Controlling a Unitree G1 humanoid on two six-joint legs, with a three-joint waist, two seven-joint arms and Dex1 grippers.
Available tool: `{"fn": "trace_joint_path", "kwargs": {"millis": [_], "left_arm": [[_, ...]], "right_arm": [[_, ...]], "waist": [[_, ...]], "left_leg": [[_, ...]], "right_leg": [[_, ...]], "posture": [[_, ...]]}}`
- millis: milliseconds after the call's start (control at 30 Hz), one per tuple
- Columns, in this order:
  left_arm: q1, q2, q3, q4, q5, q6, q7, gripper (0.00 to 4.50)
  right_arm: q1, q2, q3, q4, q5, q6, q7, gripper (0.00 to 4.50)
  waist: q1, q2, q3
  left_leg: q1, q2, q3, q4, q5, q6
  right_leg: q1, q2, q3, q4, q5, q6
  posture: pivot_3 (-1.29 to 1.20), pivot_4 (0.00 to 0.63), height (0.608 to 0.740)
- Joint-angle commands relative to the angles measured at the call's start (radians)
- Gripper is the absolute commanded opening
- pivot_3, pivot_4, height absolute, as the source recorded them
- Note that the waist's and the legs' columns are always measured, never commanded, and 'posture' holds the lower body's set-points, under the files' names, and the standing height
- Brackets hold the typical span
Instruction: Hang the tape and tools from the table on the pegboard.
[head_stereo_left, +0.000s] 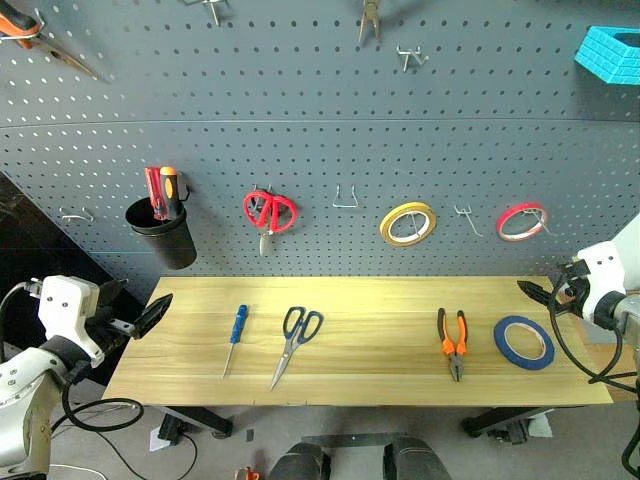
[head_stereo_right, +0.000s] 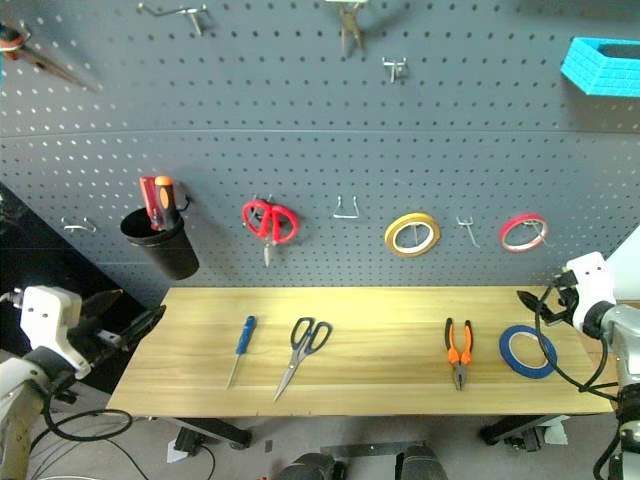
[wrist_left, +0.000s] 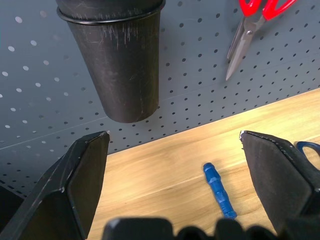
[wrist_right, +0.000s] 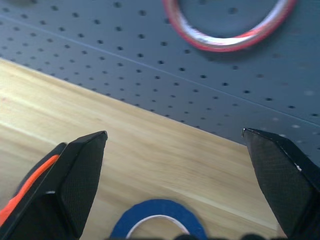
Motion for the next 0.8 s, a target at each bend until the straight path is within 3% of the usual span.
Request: {"fn": "trace_joint_path", "kwargs": {"millis": [33, 333, 533, 800], "left_arm": [[-0.015, 0.033, 0.049, -0.045, -0.037, 0.029, -0.007, 4.46], [-0.017, 0.053, -0.026, -0.175, -0.105, 0.142, -0.075, 4.46], [-0.080, 0.004, -0.242, -0.206, -0.015, 0.156, -0.064, 4.46], [-0.193, -0.066, -0.512, -0.215, 0.091, 0.118, -0.098, 4.46]], "right_arm": [[-0.004, -0.013, -0.016, -0.048, 0.007, 0.002, 0.002, 4.50], [0.053, -0.034, -0.006, -0.107, -0.005, 0.054, 0.010, 4.50], [0.055, -0.041, 0.034, -0.167, -0.052, 0.228, -0.062, 4.50], [-0.031, -0.019, 0.120, -0.168, -0.049, 0.486, -0.045, 4.50]], "waist": [[0.000, 0.000, 0.000], [-0.001, -0.002, 0.009], [-0.006, 0.003, 0.033], [-0.029, -0.008, 0.089]], "left_leg": [[0.000, 0.000, 0.000, 0.000, 0.000, 0.000], [0.000, 0.000, 0.000, 0.000, 0.000, 0.000], [0.000, 0.001, 0.003, 0.001, 0.000, 0.001], [-0.001, 0.002, 0.007, 0.001, 0.000, 0.000]], "right_leg": [[0.000, 0.000, 0.000, 0.000, 0.000, 0.000], [0.000, 0.000, 0.000, 0.000, 0.000, 0.000], [0.000, 0.000, 0.003, 0.001, 0.000, 0.000], [-0.003, 0.001, 0.006, 0.001, 0.002, -0.001]], "posture": [[-0.01, 0.117, 0.740], [-0.04, 0.145, 0.740], [-0.08, 0.197, 0.740], [-0.09, 0.280, 0.740]]}}
